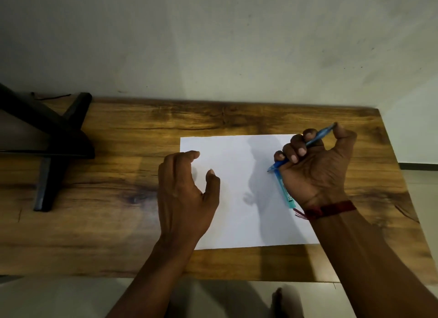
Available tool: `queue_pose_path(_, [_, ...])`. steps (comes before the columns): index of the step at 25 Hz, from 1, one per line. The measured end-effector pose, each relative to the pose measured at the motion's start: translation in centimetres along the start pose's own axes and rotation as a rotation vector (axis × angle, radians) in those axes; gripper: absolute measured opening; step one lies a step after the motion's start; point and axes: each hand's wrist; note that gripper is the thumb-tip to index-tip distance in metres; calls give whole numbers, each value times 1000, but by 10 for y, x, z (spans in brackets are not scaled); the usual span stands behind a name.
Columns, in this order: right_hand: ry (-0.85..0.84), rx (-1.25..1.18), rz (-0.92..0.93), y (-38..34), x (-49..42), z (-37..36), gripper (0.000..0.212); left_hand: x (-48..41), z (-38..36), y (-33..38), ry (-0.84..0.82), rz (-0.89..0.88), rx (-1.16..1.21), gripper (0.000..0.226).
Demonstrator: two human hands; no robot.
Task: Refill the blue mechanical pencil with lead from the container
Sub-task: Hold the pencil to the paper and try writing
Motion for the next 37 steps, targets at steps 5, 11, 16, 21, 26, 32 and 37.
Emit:
queue_pose_path(5, [-31, -65, 35, -1, -1, 5, 47, 2, 1, 2, -50, 30, -38, 42])
queue_pose_path(11, [-23, -78, 37, 0, -4, 5, 47, 0, 0, 0, -65, 40, -54, 42])
queue_pose_path(16, [-21, -114, 46, 0, -2, 3, 51, 2, -2, 1, -101, 38, -79, 44])
queue_pose_path(21, [-15, -133, 46, -3, 1, -7, 50, 1, 1, 4, -116, 32, -99, 42])
queue_pose_path(26, [-32, -120, 55, -10, 7, -20, 47, 1, 10, 10, -137, 34, -100, 42])
queue_pose_path(32, [-61, -94, 83, -15, 15, -23, 54, 5, 15, 11, -159, 33, -115, 41])
queue_pose_path(37, [-17, -99, 88, -11, 11, -20, 51, 3, 13, 5, -157, 55, -142, 43])
Point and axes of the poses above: each hand's wrist, its own x-axis away from the middle knuckle, its own z-axis out of the back of the hand, y = z × x, and after that the axes turned 7 degrees about -y, right-handed
